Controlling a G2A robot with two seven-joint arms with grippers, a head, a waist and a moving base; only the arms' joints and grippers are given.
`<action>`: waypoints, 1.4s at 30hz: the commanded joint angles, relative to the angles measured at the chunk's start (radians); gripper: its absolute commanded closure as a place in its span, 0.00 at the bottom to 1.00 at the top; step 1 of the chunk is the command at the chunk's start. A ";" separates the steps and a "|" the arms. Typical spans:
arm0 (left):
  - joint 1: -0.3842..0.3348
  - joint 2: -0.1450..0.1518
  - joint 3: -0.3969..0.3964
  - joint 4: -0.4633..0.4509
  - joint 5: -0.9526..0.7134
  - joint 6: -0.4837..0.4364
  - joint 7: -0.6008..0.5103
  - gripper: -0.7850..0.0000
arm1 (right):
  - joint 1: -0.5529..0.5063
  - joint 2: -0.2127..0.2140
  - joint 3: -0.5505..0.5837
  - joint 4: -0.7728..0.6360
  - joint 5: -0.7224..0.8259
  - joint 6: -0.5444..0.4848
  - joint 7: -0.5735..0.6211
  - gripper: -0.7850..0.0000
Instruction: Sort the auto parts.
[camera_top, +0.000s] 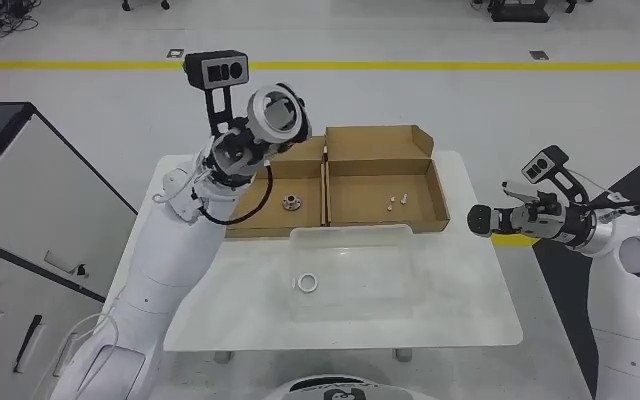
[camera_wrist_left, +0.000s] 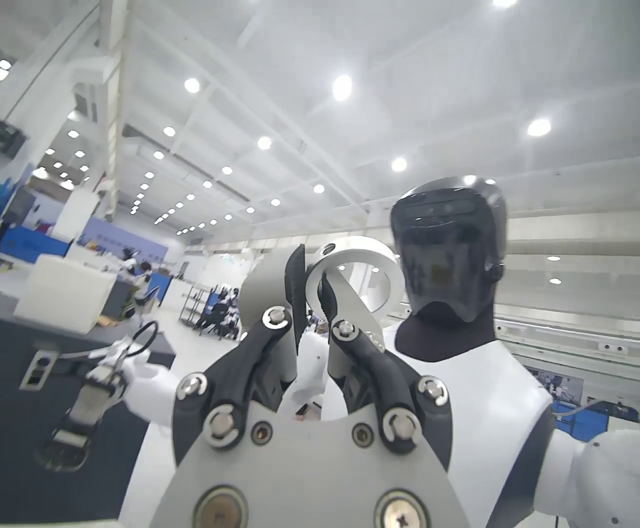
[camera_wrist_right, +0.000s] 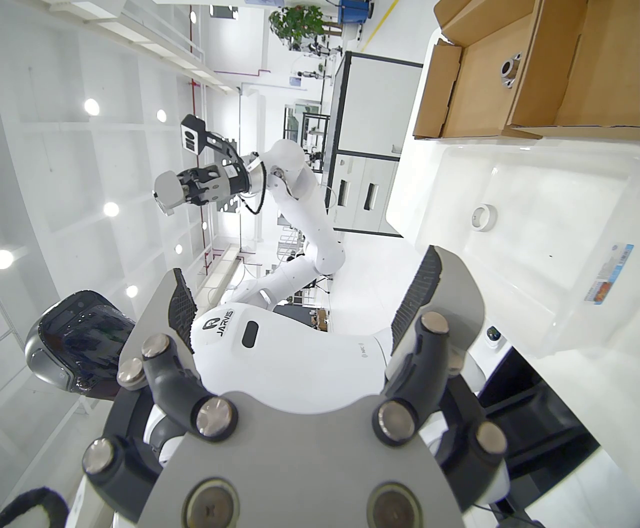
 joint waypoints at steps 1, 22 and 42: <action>0.014 0.004 -0.007 0.000 0.076 0.053 0.011 1.00 | 0.000 0.000 0.000 0.000 0.000 0.000 0.000 0.00; 0.021 0.064 -0.051 0.042 0.990 0.435 -0.107 1.00 | 0.000 0.000 0.000 0.000 0.000 0.000 0.000 0.00; -0.252 0.036 0.222 0.389 1.549 0.399 -0.154 1.00 | 0.000 0.000 0.000 0.000 0.000 0.000 0.000 0.00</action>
